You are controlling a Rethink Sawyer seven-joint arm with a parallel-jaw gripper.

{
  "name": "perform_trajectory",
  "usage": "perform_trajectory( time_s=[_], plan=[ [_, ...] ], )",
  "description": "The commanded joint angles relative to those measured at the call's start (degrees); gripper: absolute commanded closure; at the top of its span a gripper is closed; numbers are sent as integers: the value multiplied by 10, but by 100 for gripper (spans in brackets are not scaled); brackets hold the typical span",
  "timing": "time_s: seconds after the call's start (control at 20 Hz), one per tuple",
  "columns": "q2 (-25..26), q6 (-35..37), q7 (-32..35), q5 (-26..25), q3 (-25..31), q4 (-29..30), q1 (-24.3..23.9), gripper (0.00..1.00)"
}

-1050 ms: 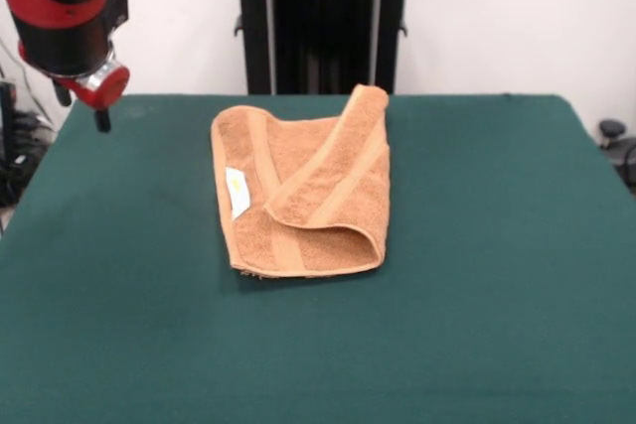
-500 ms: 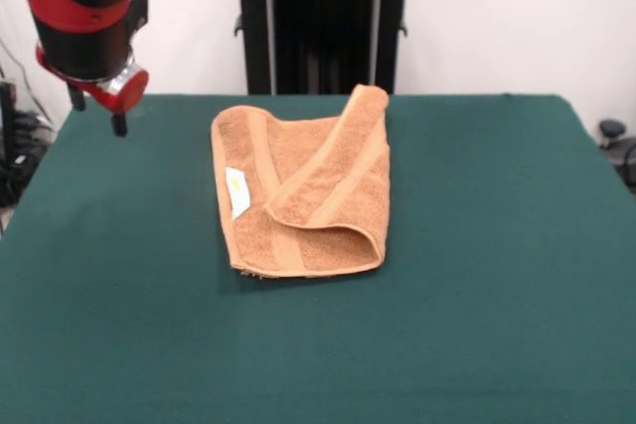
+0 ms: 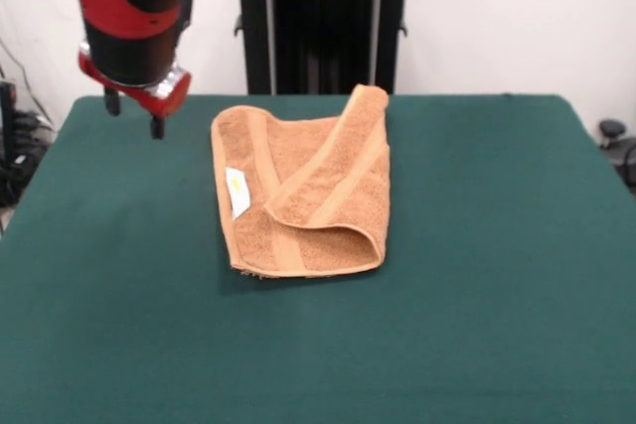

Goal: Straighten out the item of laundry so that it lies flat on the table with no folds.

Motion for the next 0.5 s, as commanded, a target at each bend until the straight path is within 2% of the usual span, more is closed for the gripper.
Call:
perform_trajectory(
  time_s=[0.05, 0.5],
  plan=[
    [43, -14, 53, 23, 8, 45, 65, 0],
    [69, -38, 72, 33, -10, 30, 87, 0]
  ],
)
